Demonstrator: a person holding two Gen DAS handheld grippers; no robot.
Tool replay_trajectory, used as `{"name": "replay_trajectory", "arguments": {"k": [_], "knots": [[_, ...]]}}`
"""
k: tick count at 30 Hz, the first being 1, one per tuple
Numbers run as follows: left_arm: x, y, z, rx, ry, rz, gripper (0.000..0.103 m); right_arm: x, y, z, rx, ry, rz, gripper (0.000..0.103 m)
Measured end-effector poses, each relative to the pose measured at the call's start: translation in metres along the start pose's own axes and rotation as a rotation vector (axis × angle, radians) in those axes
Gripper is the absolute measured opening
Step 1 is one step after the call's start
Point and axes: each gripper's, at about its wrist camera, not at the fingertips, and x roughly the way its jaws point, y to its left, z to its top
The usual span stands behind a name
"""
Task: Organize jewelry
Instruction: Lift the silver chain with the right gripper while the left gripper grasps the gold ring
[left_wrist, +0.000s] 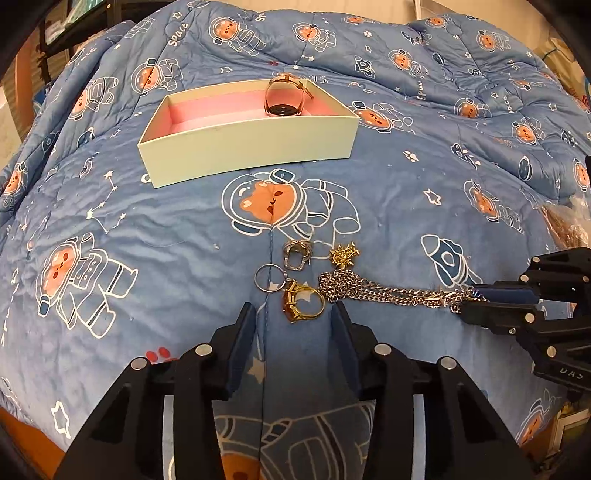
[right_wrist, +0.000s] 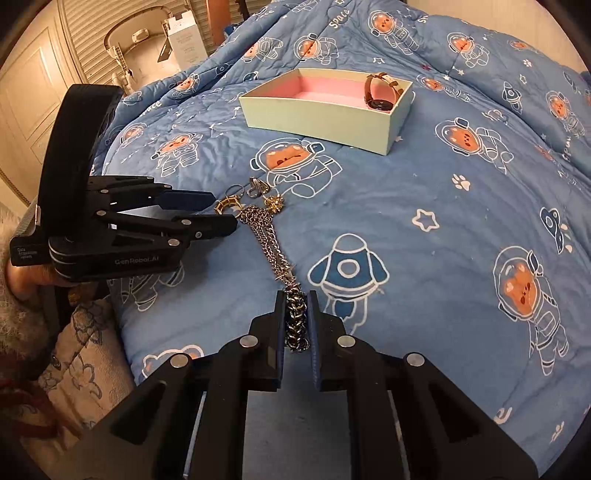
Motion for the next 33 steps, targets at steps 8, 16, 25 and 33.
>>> {"name": "replay_trajectory", "arguments": {"k": [8, 16, 25, 33], "knots": [[0.004, -0.003, 0.004, 0.027, -0.012, 0.025, 0.026, 0.003, 0.003, 0.002, 0.030, -0.006, 0.015, 0.011], [-0.008, 0.004, 0.001, -0.012, -0.035, -0.029, 0.023, -0.002, 0.005, 0.004, 0.044, -0.023, 0.026, 0.011], [-0.039, 0.010, -0.001, -0.033, -0.073, -0.059, 0.023, -0.021, 0.018, 0.024, 0.035, -0.083, 0.066, 0.011], [-0.065, 0.020, 0.014, -0.021, -0.115, -0.060, 0.023, -0.049, 0.036, 0.057, -0.012, -0.158, 0.078, 0.011]]}}
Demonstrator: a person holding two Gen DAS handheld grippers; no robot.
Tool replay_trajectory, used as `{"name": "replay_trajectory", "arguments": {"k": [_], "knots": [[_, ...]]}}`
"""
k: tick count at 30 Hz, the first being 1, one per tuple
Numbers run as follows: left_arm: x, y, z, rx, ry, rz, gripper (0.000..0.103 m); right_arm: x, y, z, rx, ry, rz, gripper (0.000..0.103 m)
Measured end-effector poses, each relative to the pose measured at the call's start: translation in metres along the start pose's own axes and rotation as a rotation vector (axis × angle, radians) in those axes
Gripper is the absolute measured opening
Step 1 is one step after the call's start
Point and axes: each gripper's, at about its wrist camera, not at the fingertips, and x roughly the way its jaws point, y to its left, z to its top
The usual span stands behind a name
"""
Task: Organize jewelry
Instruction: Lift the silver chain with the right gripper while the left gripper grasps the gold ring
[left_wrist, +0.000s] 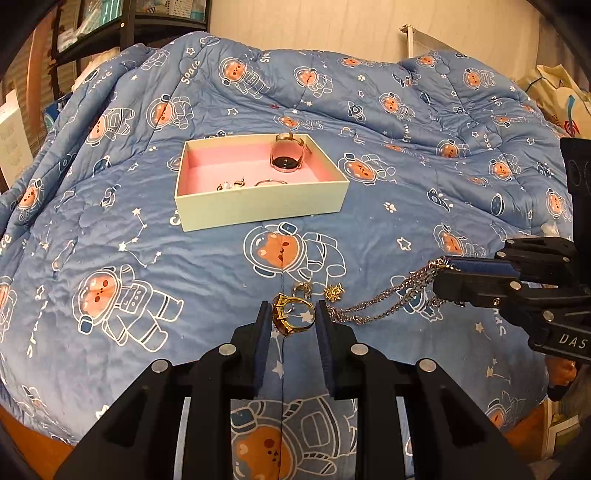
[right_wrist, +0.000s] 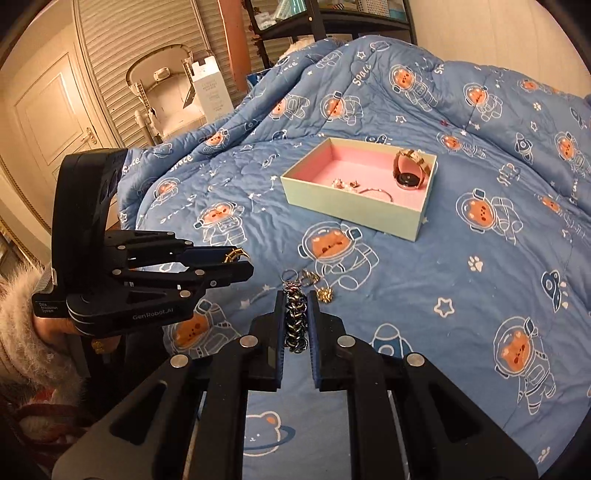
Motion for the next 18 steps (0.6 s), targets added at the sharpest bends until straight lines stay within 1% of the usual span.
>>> {"name": "replay_trajectory", "arguments": {"k": [4, 7, 12, 15, 18], "knots": [[-0.009, 0.001, 0.008, 0.020, -0.012, 0.000, 0.023, -0.011, 0.007, 0.019, -0.028, -0.029, 0.014, 0.011], [-0.015, 0.003, 0.014, 0.032, -0.019, -0.014, 0.023, -0.020, 0.012, 0.030, -0.061, -0.056, 0.013, 0.012], [-0.023, 0.004, 0.026, 0.058, -0.043, -0.009, 0.023, -0.027, 0.014, 0.046, -0.088, -0.076, 0.005, 0.012], [-0.025, 0.007, 0.033, 0.052, -0.049, -0.021, 0.023, -0.029, 0.011, 0.053, -0.065, -0.077, 0.024, 0.011], [-0.025, 0.007, 0.041, 0.058, -0.055, -0.021, 0.023, -0.034, 0.008, 0.063, -0.060, -0.098, 0.039, 0.012]]}}
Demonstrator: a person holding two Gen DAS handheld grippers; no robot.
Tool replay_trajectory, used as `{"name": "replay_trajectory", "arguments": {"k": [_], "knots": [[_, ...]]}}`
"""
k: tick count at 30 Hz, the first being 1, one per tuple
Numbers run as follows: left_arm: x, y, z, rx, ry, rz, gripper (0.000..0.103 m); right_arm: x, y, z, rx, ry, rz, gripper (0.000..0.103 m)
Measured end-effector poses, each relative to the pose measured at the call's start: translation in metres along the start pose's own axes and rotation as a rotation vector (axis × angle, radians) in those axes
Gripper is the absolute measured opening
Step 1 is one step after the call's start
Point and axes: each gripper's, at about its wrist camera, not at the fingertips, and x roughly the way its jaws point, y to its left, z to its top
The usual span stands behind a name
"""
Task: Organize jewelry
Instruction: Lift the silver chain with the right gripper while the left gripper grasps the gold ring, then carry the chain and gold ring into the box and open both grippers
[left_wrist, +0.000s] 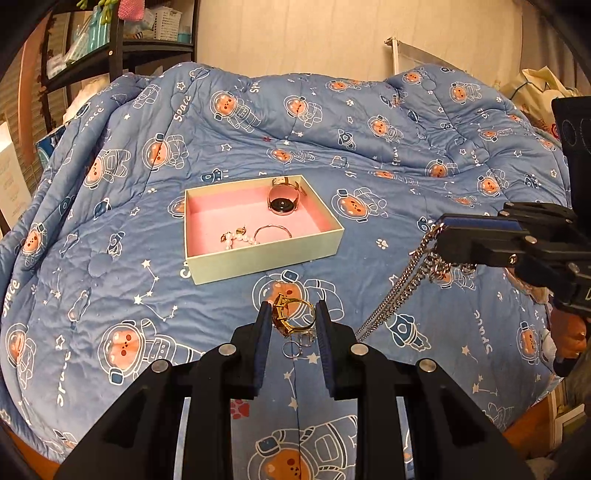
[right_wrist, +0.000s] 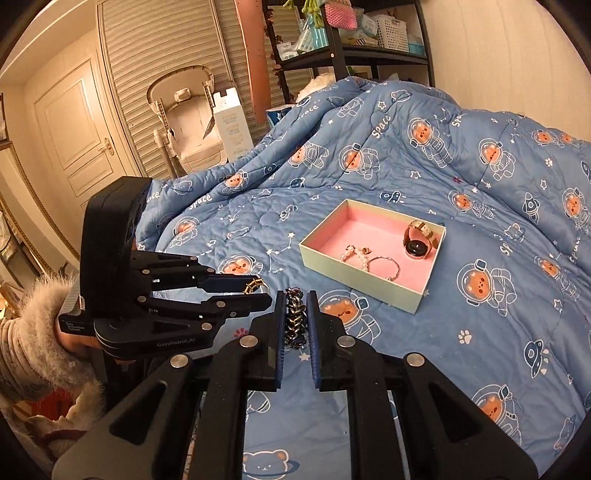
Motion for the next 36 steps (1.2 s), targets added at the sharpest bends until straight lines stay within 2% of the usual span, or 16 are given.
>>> {"name": "replay_trajectory", "arguments": {"k": [6, 12, 19, 25, 29, 36], "knots": [[0.002, 0.005, 0.023, 0.019, -0.016, 0.006, 0.023, -0.008, -0.012, 0.035, 0.006, -0.059, 0.006, 0.011], [0.005, 0.018, 0.057, 0.025, -0.029, 0.007, 0.023, -0.011, -0.028, 0.075, 0.007, -0.114, -0.024, 0.011], [0.026, 0.035, 0.094, 0.025, -0.012, 0.008, 0.023, 0.015, -0.059, 0.110, 0.035, -0.119, -0.080, 0.012], [0.061, 0.055, 0.113, -0.017, 0.040, 0.001, 0.023, 0.055, -0.086, 0.116, 0.081, -0.068, -0.115, 0.012], [0.089, 0.072, 0.121, -0.057, 0.086, -0.002, 0.023, 0.078, -0.104, 0.111, 0.138, -0.036, -0.101, 0.012], [0.128, 0.087, 0.126, -0.074, 0.137, 0.019, 0.023, 0.106, -0.113, 0.110, 0.149, -0.009, -0.118, 0.012]]}}
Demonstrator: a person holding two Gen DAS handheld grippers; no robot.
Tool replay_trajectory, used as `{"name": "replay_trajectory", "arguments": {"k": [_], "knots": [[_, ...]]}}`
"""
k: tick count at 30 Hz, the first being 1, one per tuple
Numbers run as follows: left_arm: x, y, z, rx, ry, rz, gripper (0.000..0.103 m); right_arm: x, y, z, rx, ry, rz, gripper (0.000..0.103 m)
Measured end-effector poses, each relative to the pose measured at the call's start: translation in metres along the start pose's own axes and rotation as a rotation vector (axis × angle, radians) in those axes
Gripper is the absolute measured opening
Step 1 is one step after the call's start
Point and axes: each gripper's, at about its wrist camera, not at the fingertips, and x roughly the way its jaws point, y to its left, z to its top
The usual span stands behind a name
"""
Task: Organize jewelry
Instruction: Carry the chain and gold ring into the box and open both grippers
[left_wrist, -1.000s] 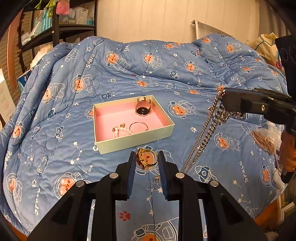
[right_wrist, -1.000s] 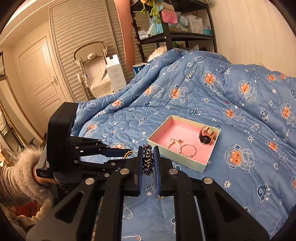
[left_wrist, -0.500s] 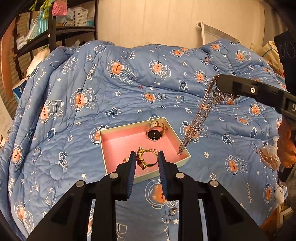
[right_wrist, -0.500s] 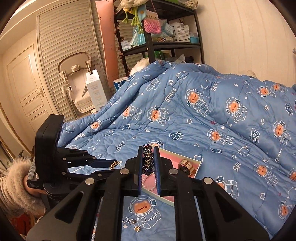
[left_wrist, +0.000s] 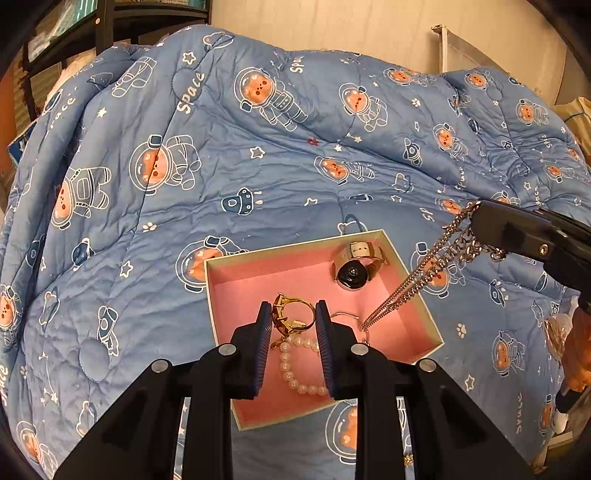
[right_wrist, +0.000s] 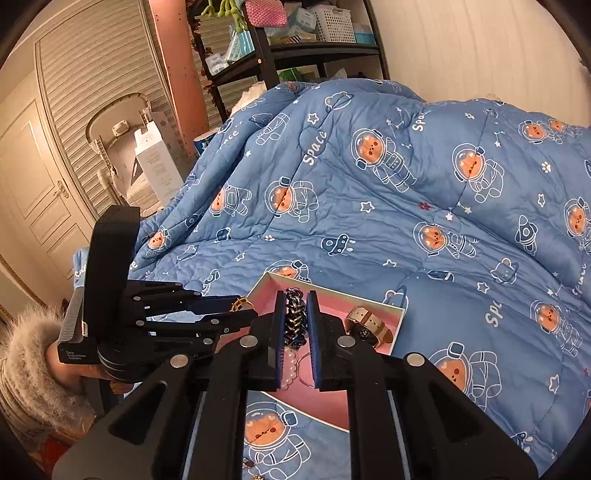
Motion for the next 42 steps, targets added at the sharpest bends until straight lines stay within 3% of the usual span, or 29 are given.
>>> {"name": "replay_trajectory", "arguments": {"k": [9, 27, 36, 42], "knots": [[0.036, 0.014, 0.003, -0.058, 0.046, -0.001, 0.023, 0.034, -0.006, -0.001, 0.026, 0.050, -0.006, 0.012], [0.081, 0.015, 0.002, -0.048, 0.127, 0.018, 0.023, 0.117, -0.014, -0.059, -0.028, 0.252, -0.026, 0.012], [0.091, 0.014, 0.007, -0.036, 0.135, 0.057, 0.023, 0.128, -0.008, -0.067, -0.090, 0.280, -0.047, 0.012], [0.091, 0.009, 0.008, 0.005, 0.129, 0.089, 0.033, 0.127, -0.009, -0.066, -0.089, 0.261, -0.052, 0.013]]}}
